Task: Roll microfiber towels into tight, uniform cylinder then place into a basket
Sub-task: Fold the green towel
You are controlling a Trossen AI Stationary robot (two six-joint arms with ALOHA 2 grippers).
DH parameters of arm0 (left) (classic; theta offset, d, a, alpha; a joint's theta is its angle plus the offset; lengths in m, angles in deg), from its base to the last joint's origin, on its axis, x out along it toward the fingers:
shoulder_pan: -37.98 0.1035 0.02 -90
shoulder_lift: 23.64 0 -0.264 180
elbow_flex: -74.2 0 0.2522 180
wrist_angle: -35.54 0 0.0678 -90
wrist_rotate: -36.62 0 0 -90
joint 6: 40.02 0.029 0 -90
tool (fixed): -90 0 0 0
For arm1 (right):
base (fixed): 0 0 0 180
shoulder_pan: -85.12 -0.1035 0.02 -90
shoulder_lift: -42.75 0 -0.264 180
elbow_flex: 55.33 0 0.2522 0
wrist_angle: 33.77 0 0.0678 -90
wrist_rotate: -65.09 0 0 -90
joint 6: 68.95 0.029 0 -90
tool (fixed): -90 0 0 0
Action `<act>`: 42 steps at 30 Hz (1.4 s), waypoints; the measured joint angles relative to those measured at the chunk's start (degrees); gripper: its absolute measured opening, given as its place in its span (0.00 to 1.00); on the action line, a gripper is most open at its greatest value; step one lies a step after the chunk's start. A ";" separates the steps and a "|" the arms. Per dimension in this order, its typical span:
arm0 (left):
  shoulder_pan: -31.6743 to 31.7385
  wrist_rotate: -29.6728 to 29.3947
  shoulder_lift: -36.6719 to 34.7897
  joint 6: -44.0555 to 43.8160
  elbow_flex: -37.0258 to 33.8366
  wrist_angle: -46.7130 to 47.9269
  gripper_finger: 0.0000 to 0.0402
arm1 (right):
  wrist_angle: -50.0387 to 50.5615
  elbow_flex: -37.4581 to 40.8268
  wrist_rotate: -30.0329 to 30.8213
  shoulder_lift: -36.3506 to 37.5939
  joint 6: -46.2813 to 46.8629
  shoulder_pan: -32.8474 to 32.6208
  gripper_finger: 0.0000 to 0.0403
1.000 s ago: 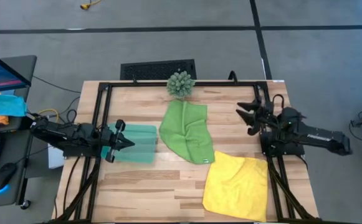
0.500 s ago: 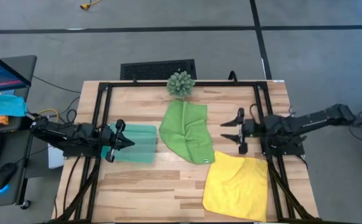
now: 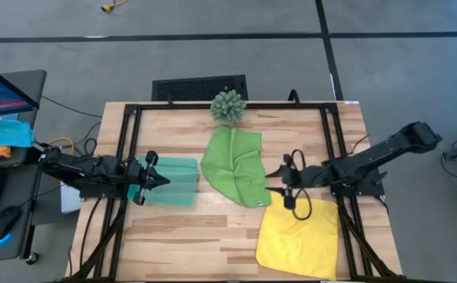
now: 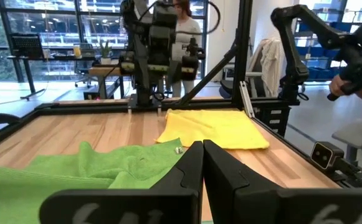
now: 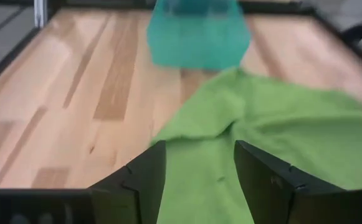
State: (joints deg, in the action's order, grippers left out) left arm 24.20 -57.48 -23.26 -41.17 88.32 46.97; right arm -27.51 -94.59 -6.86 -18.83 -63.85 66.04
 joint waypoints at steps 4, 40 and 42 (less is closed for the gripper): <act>0.00 0.37 -0.02 0.00 0.00 0.06 0.00 | 0.33 -1.39 -0.10 -6.83 3.84 -2.68 0.52; -0.02 2.38 0.00 2.64 0.00 0.46 0.00 | 17.11 -15.95 -0.74 -35.06 19.28 -4.59 0.50; 0.00 2.36 0.00 3.69 0.00 0.46 0.00 | 17.28 -15.93 -1.16 -35.06 20.49 -4.09 0.46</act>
State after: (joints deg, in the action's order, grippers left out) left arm 24.20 -55.12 -23.26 -37.48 88.32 47.43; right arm -10.23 -110.52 -8.02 -53.89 -43.36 61.95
